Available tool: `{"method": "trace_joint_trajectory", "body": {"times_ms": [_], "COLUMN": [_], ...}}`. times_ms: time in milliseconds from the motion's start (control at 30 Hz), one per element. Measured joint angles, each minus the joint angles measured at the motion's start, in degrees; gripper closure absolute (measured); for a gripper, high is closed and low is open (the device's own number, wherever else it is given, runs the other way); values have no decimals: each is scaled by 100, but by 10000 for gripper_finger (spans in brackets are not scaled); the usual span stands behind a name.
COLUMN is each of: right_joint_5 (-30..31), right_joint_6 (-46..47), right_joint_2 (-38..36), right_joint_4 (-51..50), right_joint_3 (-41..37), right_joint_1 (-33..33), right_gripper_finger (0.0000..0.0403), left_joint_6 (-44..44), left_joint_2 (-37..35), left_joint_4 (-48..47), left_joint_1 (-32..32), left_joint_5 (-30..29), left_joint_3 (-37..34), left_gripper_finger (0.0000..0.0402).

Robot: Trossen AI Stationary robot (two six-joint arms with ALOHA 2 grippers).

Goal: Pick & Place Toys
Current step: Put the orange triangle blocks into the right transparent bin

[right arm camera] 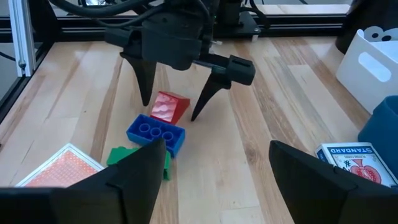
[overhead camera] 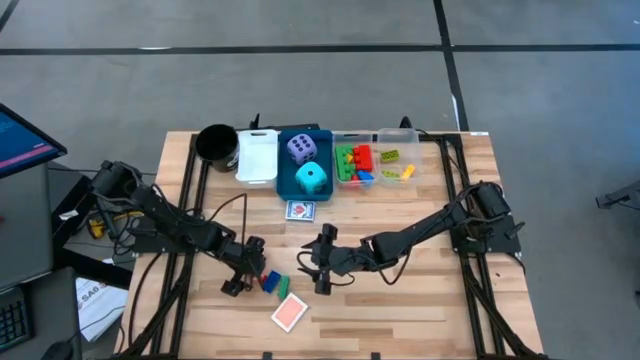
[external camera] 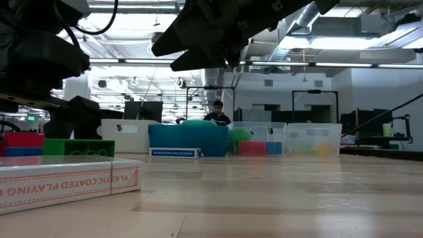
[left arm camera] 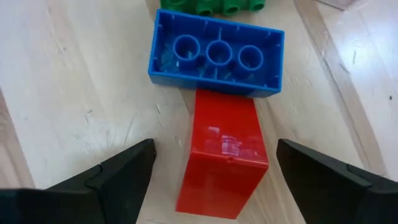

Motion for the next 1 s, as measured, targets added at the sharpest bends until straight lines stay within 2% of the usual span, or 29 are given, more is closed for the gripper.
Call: {"method": "trace_joint_trajectory", "body": {"times_ms": [200,533,733,867,1000], "right_joint_5": [0,0,0,2,2], "right_joint_6": [0,0,0,0,0], "right_joint_2": [0,2,2,2,2], "right_joint_4": [-2,1,-2,0,1], "right_joint_3": [0,0,0,0,0], "right_joint_1": [5,5,5,5,5], "right_gripper_finger": [121,121,121,121,121], "left_joint_6": [-296,-367,-983,-1044,-1042], "left_joint_2": [4,11,9,-6,-326], "left_joint_4": [-2,85,134,176,204], "left_joint_1": [0,4,20,20,31], "left_joint_5": [-186,-111,-86,115,164], "left_joint_3": [-2,-11,-11,-11,-13], "left_gripper_finger": [124,263,266,266,266]}}
